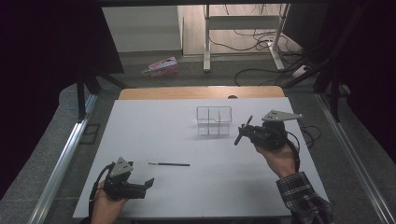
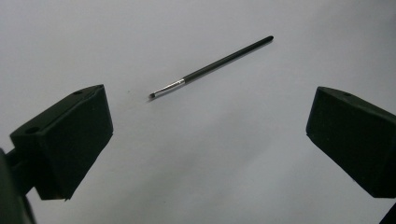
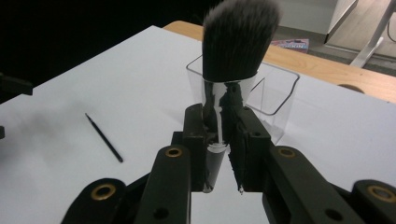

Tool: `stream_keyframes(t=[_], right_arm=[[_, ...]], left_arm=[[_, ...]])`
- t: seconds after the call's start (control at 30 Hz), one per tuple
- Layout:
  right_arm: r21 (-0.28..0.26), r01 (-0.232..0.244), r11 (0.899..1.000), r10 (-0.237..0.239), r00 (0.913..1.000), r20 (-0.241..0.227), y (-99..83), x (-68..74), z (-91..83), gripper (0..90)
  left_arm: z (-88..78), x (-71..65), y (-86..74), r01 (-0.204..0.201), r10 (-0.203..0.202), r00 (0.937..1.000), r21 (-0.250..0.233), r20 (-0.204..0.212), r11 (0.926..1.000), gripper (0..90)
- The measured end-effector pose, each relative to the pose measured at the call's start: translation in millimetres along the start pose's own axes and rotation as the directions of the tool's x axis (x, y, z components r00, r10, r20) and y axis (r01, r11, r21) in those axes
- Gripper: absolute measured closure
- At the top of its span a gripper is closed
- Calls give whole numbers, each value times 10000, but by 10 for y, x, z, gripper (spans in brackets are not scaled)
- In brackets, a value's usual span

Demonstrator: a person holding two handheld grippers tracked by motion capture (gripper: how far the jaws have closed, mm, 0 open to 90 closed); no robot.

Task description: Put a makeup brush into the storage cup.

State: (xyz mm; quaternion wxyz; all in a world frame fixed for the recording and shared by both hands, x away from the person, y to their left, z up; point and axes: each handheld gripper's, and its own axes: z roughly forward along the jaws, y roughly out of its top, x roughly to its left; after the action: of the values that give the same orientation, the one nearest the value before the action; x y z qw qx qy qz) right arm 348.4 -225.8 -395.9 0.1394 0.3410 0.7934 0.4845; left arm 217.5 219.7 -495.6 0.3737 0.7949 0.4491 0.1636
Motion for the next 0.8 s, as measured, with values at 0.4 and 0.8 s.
stream_keyframes(t=[0.4, 0.8], right_arm=[[-115, 126, 9999, -121, 9990, 419, 143, -121, 37, 767], [-410, 1, 9992, 20, 9987, 501, 314, -199, 101, 767]], left_arm=[[8, 11, 3, 134, -134, 9999, -1, -26, 9999, 9], [18, 8, 3, 88, -88, 10000, 31, -17, 10000, 10]])
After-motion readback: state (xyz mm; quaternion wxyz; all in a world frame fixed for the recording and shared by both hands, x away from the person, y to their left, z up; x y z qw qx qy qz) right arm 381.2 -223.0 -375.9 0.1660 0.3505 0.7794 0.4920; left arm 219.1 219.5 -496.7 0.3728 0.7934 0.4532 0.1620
